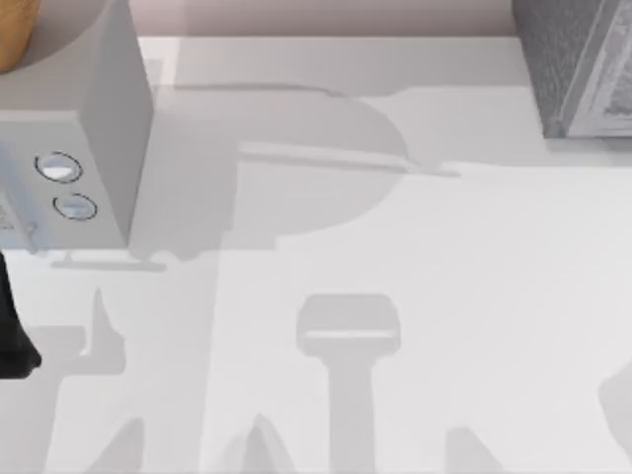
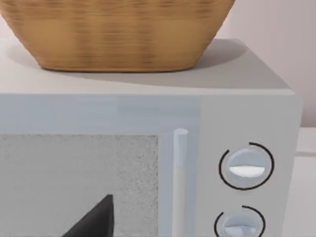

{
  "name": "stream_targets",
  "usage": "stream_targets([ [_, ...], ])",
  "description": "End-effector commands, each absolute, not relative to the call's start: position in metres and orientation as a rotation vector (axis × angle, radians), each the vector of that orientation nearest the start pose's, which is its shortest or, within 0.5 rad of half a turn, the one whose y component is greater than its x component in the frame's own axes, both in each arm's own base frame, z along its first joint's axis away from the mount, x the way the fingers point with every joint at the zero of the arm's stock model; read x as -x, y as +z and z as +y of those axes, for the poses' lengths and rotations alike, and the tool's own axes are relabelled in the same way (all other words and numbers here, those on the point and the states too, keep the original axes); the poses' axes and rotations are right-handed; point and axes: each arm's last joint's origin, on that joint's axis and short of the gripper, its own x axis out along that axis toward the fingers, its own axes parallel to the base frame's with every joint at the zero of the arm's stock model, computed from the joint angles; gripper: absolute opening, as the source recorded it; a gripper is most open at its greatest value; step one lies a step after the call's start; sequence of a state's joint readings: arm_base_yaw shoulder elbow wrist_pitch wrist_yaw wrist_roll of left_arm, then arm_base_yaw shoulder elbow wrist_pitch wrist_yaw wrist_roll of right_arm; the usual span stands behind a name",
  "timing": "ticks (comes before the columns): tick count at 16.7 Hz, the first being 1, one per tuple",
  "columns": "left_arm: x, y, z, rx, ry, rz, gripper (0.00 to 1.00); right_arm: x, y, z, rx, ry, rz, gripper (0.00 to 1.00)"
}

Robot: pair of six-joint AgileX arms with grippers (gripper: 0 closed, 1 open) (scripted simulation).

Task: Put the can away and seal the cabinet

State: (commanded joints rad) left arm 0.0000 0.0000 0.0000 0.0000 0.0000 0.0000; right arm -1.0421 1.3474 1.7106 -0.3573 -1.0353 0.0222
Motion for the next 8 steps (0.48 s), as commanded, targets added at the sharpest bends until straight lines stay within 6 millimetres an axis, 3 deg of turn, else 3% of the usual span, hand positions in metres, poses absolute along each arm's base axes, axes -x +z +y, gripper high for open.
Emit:
stream_targets([
  [8,-0.1057,0.1600,-0.0012,0.000,0.000,0.000,1.00,-0.1569,0.5091,-0.1995,-0.005,0.008,0.007,1.00],
])
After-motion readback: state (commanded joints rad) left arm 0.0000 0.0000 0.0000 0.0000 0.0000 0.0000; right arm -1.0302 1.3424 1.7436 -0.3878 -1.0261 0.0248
